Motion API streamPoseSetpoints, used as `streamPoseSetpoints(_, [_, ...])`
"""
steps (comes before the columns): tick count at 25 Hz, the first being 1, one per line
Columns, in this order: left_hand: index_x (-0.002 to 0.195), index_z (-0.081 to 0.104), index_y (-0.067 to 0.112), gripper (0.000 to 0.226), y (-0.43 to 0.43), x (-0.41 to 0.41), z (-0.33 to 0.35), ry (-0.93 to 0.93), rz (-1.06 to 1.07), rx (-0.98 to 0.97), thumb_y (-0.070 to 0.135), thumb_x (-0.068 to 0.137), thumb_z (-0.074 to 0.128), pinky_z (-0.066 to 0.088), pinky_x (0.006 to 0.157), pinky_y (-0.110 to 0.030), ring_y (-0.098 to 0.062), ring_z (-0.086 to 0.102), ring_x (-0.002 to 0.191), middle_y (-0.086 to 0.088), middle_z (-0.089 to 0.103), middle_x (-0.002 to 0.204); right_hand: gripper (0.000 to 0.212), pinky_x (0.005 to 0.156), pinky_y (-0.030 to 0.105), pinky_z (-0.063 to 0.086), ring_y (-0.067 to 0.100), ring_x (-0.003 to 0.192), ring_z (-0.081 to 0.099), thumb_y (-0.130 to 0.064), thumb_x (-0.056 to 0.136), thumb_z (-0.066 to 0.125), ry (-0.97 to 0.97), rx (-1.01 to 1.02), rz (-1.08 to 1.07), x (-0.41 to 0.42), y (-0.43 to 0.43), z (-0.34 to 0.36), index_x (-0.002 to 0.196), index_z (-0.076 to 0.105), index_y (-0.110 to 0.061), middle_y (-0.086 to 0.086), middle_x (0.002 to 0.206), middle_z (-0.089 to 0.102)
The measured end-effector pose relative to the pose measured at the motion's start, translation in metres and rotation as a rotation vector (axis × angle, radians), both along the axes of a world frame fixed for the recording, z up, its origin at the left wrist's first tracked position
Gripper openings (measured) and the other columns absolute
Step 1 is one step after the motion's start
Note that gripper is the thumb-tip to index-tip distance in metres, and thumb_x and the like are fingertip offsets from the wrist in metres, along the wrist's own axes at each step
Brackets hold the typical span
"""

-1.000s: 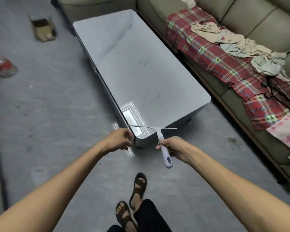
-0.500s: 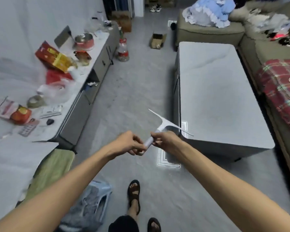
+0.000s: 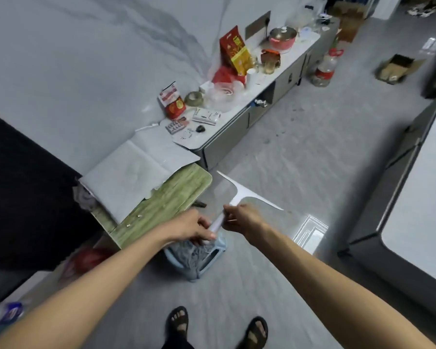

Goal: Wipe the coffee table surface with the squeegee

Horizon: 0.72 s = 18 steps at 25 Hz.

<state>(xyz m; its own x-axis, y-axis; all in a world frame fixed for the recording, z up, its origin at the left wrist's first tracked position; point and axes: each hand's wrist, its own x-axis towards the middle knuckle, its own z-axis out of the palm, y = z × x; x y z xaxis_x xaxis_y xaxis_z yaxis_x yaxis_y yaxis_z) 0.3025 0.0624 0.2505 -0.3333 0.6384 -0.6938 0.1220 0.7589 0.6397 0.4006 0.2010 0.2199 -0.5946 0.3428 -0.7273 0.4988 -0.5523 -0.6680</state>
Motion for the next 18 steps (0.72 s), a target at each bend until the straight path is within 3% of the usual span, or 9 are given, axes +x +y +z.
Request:
streamPoseSetpoints(2, [0.095,0.069,-0.005,0.022,-0.037,-0.038,-0.022,0.000,0.033,-0.021,0.010,0.080,0.075,0.048,0.051,-0.013,-0.004,0.062,0.051,-0.012,0.068,0.075,0.018,0.045,0.020,0.048,0.018,0.054,0.054,-0.010,0.095,0.055,-0.061,0.032,0.081,-0.043,-0.030,-0.022,0.078,0.055,-0.003,0.011,0.067,0.055])
streamPoseSetpoints(5, [0.097,0.067,-0.007,0.026,-0.084,-0.101,-0.072,0.023,0.059,-0.071,0.010,0.079,0.076,0.050,0.056,-0.019,-0.009,0.061,0.056,-0.010,0.066,0.074,0.028,0.045,0.022,0.036,0.015,0.048,0.048,-0.012,0.094,0.057,-0.130,0.132,0.168,-0.117,-0.072,-0.074,0.067,0.055,-0.007,0.010,0.063,0.057])
streamPoseSetpoints(8, [0.103,0.067,0.003,0.028,-0.118,-0.183,-0.154,0.061,0.054,-0.088,0.013,0.078,0.076,0.047,0.064,-0.023,-0.008,0.059,0.066,0.002,0.064,0.078,0.032,0.039,0.021,0.040,0.012,0.036,0.050,-0.007,0.093,0.057,-0.223,0.187,0.155,-0.205,-0.107,-0.156,0.061,0.054,-0.005,0.009,0.052,0.055])
streamPoseSetpoints(12, [0.101,0.066,0.018,0.024,-0.152,-0.282,-0.264,0.139,0.106,-0.094,0.019,0.078,0.075,0.051,0.080,-0.032,-0.017,0.065,0.082,0.003,0.068,0.086,0.026,0.056,0.037,0.049,0.024,0.046,0.051,0.002,0.088,0.055,-0.298,0.256,0.148,-0.307,-0.129,-0.280,0.062,0.053,-0.003,0.018,0.061,0.054])
streamPoseSetpoints(15, [0.089,0.062,0.029,0.016,-0.177,-0.334,-0.341,0.169,0.142,-0.079,0.023,0.080,0.074,0.045,0.064,-0.022,-0.004,0.062,0.072,0.011,0.066,0.083,0.032,0.056,0.036,0.048,0.023,0.044,0.051,0.000,0.087,0.055,-0.323,0.299,0.145,-0.361,-0.142,-0.366,0.055,0.054,-0.002,0.016,0.056,0.053])
streamPoseSetpoints(18, [0.086,0.061,0.030,0.014,-0.195,-0.355,-0.397,0.144,0.137,-0.085,0.023,0.083,0.071,0.042,0.061,-0.021,-0.004,0.062,0.068,0.012,0.064,0.082,0.030,0.051,0.032,0.046,0.022,0.046,0.054,-0.002,0.086,0.056,-0.344,0.367,0.132,-0.389,-0.151,-0.423,0.056,0.060,0.002,0.016,0.057,0.058])
